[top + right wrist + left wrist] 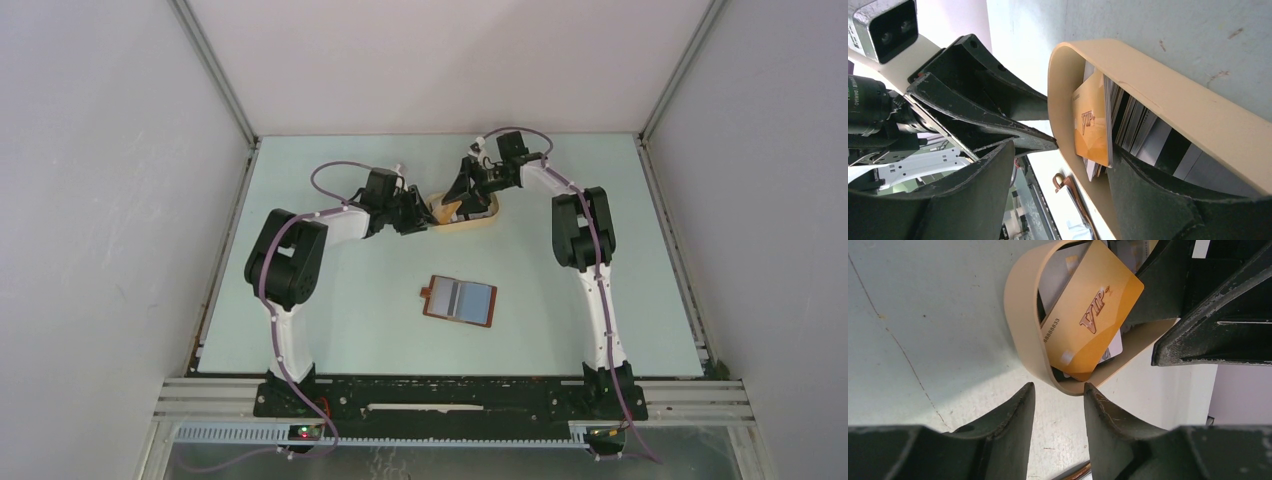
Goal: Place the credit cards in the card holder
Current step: Pick up the credit card from the storage box.
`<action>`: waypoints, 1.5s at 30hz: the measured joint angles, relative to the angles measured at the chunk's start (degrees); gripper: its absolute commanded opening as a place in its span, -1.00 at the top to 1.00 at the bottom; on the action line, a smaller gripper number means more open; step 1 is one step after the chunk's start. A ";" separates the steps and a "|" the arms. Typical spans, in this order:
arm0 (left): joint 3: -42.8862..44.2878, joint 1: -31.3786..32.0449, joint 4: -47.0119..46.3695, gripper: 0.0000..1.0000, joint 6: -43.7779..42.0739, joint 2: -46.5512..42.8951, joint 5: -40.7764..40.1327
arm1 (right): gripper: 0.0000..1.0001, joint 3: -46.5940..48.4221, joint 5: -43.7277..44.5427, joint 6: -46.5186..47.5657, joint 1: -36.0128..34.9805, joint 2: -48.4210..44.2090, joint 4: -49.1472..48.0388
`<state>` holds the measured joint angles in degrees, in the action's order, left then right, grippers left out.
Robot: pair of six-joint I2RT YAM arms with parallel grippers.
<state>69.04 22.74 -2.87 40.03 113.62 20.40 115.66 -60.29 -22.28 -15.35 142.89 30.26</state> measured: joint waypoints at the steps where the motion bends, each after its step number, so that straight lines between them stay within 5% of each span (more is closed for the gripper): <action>1: 0.00 0.00 0.02 0.11 0.00 0.02 0.13 | -0.51 0.00 -0.07 -0.50 -0.15 0.00 -0.31; 17: 0.00 -0.46 -0.13 0.14 0.04 0.28 1.51 | -0.41 -2.10 -5.97 -12.37 -1.51 0.00 -11.50; 29: -0.02 -1.03 -1.68 0.15 0.15 0.31 2.34 | -0.48 -0.33 1.75 -6.95 -4.48 0.02 -4.22; 45: -0.09 -1.62 -2.82 0.15 0.46 0.42 2.40 | -0.34 2.49 6.75 -4.63 -4.17 0.13 0.87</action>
<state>68.95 21.12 -5.69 40.49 114.04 22.81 118.15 -53.54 -26.92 -19.53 143.02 31.14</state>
